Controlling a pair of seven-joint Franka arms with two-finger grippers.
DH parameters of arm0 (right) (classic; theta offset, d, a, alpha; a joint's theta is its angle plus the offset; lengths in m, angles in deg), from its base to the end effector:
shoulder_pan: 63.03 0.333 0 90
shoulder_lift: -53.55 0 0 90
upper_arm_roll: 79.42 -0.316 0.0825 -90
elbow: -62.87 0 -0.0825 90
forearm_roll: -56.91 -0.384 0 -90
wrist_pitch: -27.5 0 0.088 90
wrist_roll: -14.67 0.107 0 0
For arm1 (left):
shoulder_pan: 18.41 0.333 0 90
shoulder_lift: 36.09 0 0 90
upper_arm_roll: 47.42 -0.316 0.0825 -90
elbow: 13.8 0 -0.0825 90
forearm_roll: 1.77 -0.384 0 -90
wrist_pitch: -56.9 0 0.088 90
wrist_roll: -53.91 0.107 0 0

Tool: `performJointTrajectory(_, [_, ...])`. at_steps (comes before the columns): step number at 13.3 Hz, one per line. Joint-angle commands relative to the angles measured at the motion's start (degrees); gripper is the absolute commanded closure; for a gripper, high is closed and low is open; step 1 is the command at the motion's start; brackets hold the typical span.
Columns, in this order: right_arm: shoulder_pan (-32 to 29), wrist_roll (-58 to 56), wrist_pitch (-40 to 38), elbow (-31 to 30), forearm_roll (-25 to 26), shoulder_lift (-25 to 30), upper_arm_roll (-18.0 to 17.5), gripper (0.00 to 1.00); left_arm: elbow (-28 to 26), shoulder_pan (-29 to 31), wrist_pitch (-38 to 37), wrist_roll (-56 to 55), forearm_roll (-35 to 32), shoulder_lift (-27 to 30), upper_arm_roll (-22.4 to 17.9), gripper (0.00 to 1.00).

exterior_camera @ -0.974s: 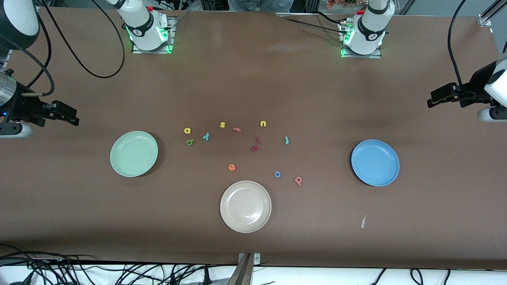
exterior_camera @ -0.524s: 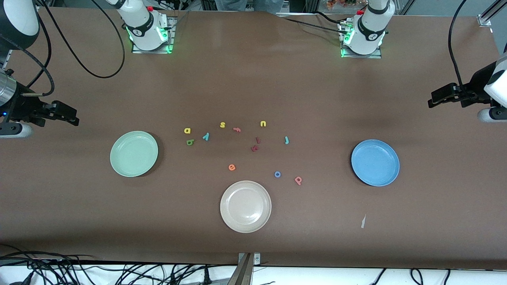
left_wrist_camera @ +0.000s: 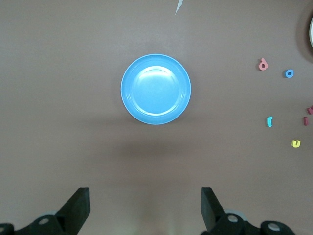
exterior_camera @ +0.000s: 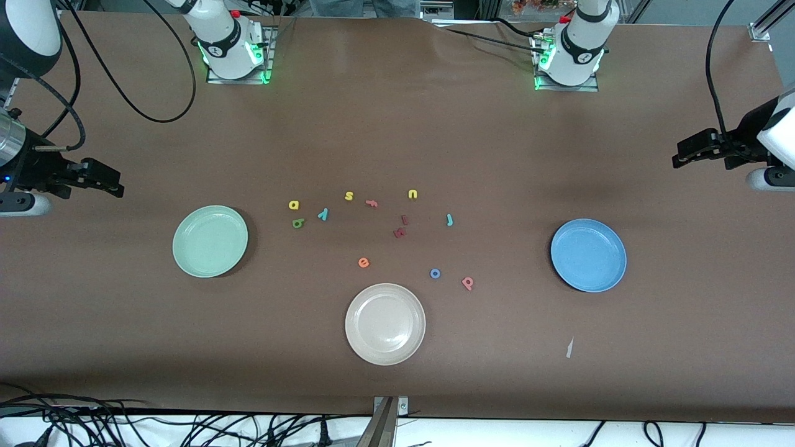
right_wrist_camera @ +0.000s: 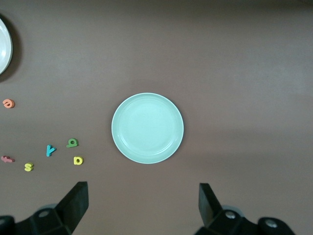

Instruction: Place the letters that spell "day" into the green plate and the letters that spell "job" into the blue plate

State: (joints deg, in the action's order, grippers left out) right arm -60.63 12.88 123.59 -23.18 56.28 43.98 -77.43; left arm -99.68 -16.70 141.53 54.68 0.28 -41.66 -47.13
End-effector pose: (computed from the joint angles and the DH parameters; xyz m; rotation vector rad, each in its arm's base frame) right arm 0.6129 0.0071 0.5692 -3.1359 -0.0592 -0.0131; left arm 0.5733 0.0102 0.5956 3.0976 0.0157 -0.1835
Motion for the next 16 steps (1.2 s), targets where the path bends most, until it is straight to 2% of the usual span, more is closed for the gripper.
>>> performJointTrajectory(1, [-0.03,0.21,-0.02,0.44,-1.21,-0.09,0.03,0.0,-0.95,0.04,0.44,1.78,-4.59,0.91,0.85,0.0])
performJointTrajectory(4, [-0.11,0.21,-0.02,0.53,-1.21,-0.09,0.03,0.0,-0.95,0.04,0.44,1.78,-4.07,0.91,0.94,0.0])
performJointTrajectory(7, [-0.02,0.21,-0.02,0.53,-1.21,-0.09,0.03,0.0,-0.95,0.74,0.7,1.08,-0.12,0.74,0.68,0.0])
performJointTrajectory(16, [-0.02,0.21,0.06,0.53,-1.21,-0.09,0.03,0.0,-0.95,0.66,0.62,1.08,-0.64,0.56,0.77,0.0])
